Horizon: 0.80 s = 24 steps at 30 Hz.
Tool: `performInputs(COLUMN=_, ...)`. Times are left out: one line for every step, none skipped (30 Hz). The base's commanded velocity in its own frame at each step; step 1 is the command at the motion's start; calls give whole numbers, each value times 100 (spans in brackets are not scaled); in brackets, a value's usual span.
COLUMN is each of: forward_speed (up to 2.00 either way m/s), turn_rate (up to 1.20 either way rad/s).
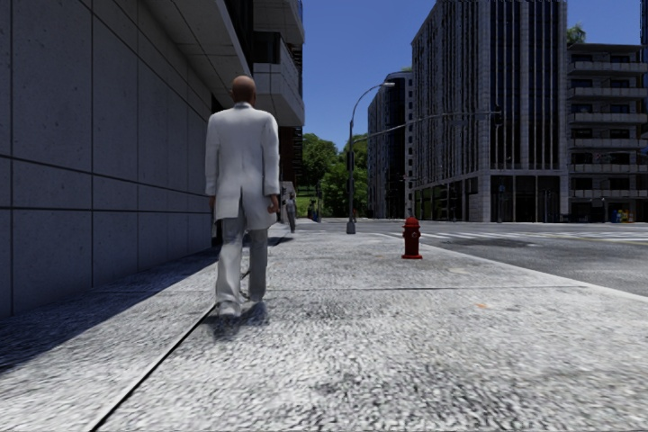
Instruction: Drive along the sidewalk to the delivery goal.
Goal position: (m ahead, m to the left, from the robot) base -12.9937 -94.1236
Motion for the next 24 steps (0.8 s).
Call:
performInputs(forward_speed=153, turn_rate=0)
performInputs(forward_speed=153, turn_rate=0)
performInputs(forward_speed=153, turn_rate=0)
performInputs(forward_speed=153, turn_rate=0)
performInputs(forward_speed=153, turn_rate=0)
performInputs(forward_speed=153, turn_rate=0)
performInputs(forward_speed=153, turn_rate=0)
performInputs(forward_speed=153, turn_rate=0)
performInputs(forward_speed=153, turn_rate=0)
performInputs(forward_speed=153, turn_rate=0)
performInputs(forward_speed=153, turn_rate=0)
performInputs(forward_speed=151, turn_rate=0)
performInputs(forward_speed=149, turn_rate=0)
performInputs(forward_speed=145, turn_rate=0)
performInputs(forward_speed=137, turn_rate=0)
performInputs(forward_speed=133, turn_rate=0)
performInputs(forward_speed=132, turn_rate=0)
performInputs(forward_speed=131, turn_rate=0)
performInputs(forward_speed=130, turn_rate=0)
performInputs(forward_speed=130, turn_rate=0)
performInputs(forward_speed=130, turn_rate=0)
performInputs(forward_speed=130, turn_rate=0)
performInputs(forward_speed=129, turn_rate=0)
performInputs(forward_speed=129, turn_rate=0)
